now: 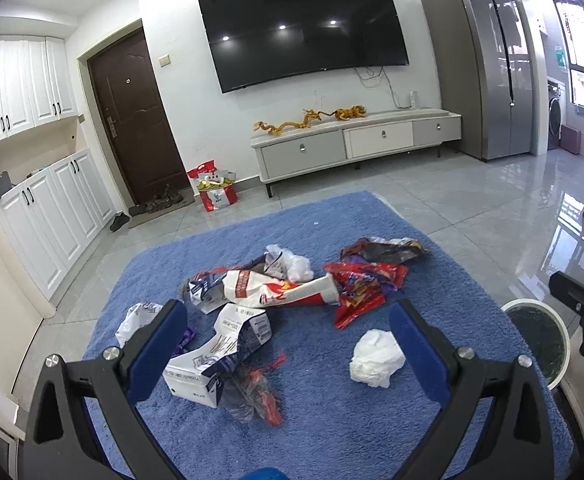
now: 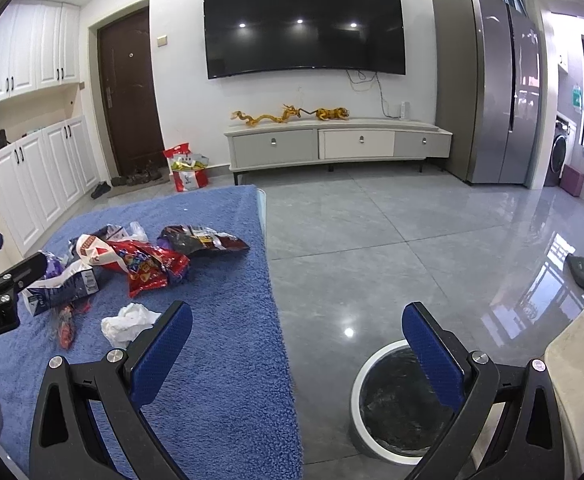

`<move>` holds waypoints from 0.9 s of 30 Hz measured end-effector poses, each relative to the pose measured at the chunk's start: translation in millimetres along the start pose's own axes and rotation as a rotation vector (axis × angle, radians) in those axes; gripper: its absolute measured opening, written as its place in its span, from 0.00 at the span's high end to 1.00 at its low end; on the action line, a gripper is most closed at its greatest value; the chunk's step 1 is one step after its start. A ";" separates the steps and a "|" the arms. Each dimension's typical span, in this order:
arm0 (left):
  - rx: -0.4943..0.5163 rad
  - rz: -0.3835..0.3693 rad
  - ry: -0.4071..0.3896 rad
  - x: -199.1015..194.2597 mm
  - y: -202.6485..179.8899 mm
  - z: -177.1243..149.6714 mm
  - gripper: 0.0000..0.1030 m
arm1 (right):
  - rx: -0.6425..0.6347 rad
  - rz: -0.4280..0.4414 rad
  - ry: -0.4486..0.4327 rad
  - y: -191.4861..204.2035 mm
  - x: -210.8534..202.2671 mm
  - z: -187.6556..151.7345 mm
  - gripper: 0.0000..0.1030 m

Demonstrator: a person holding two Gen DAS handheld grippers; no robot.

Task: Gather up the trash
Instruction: 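Move both tools toward the trash pile on the blue rug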

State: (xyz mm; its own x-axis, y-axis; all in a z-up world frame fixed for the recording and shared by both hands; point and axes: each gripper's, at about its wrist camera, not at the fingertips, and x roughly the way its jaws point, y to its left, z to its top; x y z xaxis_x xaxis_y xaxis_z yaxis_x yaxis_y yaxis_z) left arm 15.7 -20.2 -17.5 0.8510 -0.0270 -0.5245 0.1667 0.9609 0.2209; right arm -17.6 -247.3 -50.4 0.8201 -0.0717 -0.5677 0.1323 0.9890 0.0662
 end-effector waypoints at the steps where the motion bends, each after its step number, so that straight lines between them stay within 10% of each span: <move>1: -0.001 -0.006 -0.003 -1.3 -0.2 1.1 0.01 | 0.002 0.004 -0.001 -0.1 -0.6 0.4 0.00; 27: -0.114 -0.046 0.008 -21.9 42.2 -11.2 0.01 | -0.112 0.019 0.025 44.8 -25.5 9.8 0.00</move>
State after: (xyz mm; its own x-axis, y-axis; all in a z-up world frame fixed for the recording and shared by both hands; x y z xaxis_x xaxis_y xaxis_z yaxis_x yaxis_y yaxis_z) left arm -1.5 24.0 -5.9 0.8395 -0.0698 -0.5389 0.1473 0.9838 0.1020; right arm -27.1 -202.4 -24.9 0.8077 -0.0509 -0.5874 0.0529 0.9985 -0.0138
